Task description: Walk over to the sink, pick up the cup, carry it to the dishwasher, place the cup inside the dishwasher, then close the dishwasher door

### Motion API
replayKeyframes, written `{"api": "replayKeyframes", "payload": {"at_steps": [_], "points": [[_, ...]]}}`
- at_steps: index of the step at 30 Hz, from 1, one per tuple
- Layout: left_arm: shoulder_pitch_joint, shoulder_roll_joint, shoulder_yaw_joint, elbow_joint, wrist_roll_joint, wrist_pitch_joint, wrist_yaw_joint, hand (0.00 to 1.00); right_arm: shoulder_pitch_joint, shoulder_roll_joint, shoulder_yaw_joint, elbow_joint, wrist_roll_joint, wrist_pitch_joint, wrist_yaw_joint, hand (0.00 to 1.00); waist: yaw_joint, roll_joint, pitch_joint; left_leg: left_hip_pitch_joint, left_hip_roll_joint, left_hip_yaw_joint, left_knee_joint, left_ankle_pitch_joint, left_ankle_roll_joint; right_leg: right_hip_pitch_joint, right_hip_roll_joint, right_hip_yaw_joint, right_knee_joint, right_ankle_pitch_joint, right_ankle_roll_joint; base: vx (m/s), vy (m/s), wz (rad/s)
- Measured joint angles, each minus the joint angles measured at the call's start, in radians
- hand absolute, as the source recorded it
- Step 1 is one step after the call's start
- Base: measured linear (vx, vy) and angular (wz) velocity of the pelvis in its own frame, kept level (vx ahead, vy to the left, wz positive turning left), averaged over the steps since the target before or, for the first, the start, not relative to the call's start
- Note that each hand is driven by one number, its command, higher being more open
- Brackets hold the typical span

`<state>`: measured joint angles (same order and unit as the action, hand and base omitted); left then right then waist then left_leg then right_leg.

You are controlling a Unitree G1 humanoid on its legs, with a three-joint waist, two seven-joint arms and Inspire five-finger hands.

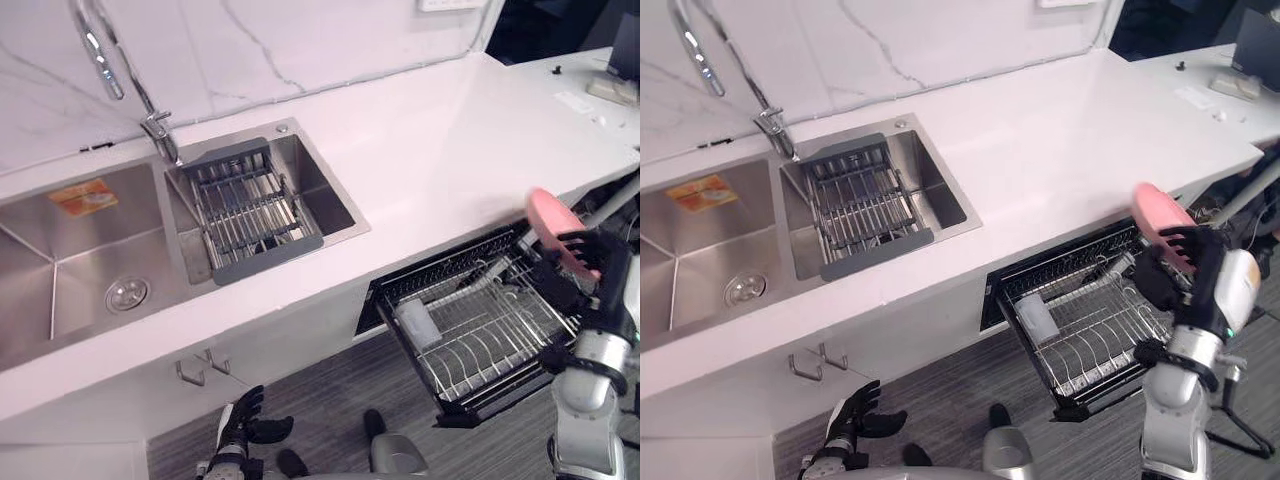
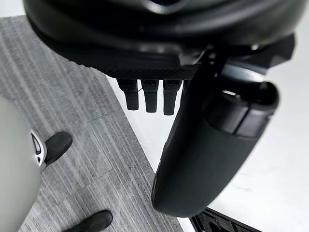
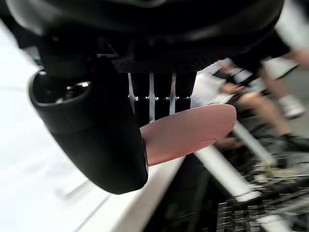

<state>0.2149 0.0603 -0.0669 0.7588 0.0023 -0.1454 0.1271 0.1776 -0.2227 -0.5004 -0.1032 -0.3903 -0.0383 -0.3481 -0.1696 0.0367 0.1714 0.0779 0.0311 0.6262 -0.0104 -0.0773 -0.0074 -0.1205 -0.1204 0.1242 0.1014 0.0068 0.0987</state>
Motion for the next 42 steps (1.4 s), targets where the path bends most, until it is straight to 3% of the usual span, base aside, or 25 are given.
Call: {"api": "replayKeyframes", "payload": {"at_steps": [6,7,8,11,18,19,27,34,37,42], "points": [[-0.034,-0.014,-0.001,-0.019,0.0,-0.003,-0.001,0.9,0.03,0.035,0.037,0.074,0.126,0.006,0.008,0.3,0.008,0.032,0.053,-0.068,0.035,0.034,0.104,-0.045,0.0,-0.072,0.003,0.013,0.068,-0.023,-0.012,0.0,-0.042,-0.13],[-0.041,-0.015,-0.001,-0.022,0.0,-0.003,-0.001,0.9,0.028,0.034,0.046,0.088,0.14,0.006,0.015,0.3,0.013,0.022,0.066,-0.079,0.04,0.038,0.117,-0.05,-0.001,-0.082,0.004,0.013,0.074,-0.024,-0.013,-0.02,-0.042,-0.13],[-0.052,-0.015,-0.001,-0.035,0.0,-0.003,-0.001,0.9,0.016,0.033,0.062,0.108,0.168,0.006,0.03,0.3,0.022,0.033,0.079,-0.099,0.051,0.044,0.145,-0.06,-0.001,-0.103,0.005,0.012,0.09,-0.025,-0.014,-0.02,-0.033,-0.12],[-0.094,-0.016,-0.003,-0.058,-0.001,-0.009,-0.001,0.9,-0.045,0.028,0.088,0.167,0.231,0.006,0.047,0.3,0.051,0.031,0.133,-0.158,0.086,0.06,0.232,-0.095,0.0,-0.158,-0.001,-0.018,0.13,-0.025,-0.015,-0.02,-0.024,-0.16],[-0.189,-0.007,-0.009,-0.099,-0.01,-0.015,0.0,0.9,-0.179,-0.015,0.094,0.244,0.328,0.009,0.048,0.3,0.078,0.035,0.226,-0.259,0.134,0.104,0.33,-0.121,0.013,-0.246,-0.003,-0.033,0.175,-0.019,-0.005,0.02,0.01,0.07],[-0.204,-0.006,-0.009,-0.101,-0.022,-0.015,0.002,0.9,-0.204,-0.015,0.096,0.254,0.333,0.012,0.047,0.9,0.082,0.035,0.236,-0.269,0.144,0.128,0.338,-0.12,0.014,-0.26,-0.003,-0.034,0.18,-0.019,-0.005,0.04,0.008,0.04],[-0.25,-0.012,-0.01,-0.128,-0.023,-0.016,0.025,0.9,-0.291,-0.013,0.127,0.256,0.366,0.019,0.043,0.9,0.104,0.039,0.265,-0.287,0.174,0.185,0.366,-0.128,0.013,-0.287,0.009,-0.025,0.182,-0.019,-0.005,0.03,-0.011,-0.04],[-0.272,-0.016,-0.008,-0.13,-0.022,-0.015,0.028,0.9,-0.178,-0.013,0.114,-0.027,0.347,0.021,0.013,0.9,0.101,0.029,0.274,-0.27,0.207,0.21,0.404,-0.147,0.007,-0.277,0.032,-0.008,0.189,-0.019,-0.004,0.03,-0.02,-0.13],[-0.278,-0.023,-0.003,-0.13,-0.022,-0.015,0.028,0.9,-0.103,-0.002,0.095,-0.148,0.343,0.019,0.01,0.9,0.099,0.012,0.279,-0.236,0.224,0.214,0.417,-0.155,0.001,-0.242,0.043,-0.007,0.191,-0.021,0.0,0.0,-0.034,-0.08],[-0.252,-0.024,0.008,-0.128,-0.019,-0.011,0.027,0.9,0.073,0.115,0.012,-0.27,0.327,-0.017,0.008,0.9,0.081,-0.033,0.258,-0.189,0.247,0.23,0.44,-0.18,-0.02,-0.202,0.061,0.0,0.193,-0.04,0.003,-0.01,-0.03,-0.1]]}}
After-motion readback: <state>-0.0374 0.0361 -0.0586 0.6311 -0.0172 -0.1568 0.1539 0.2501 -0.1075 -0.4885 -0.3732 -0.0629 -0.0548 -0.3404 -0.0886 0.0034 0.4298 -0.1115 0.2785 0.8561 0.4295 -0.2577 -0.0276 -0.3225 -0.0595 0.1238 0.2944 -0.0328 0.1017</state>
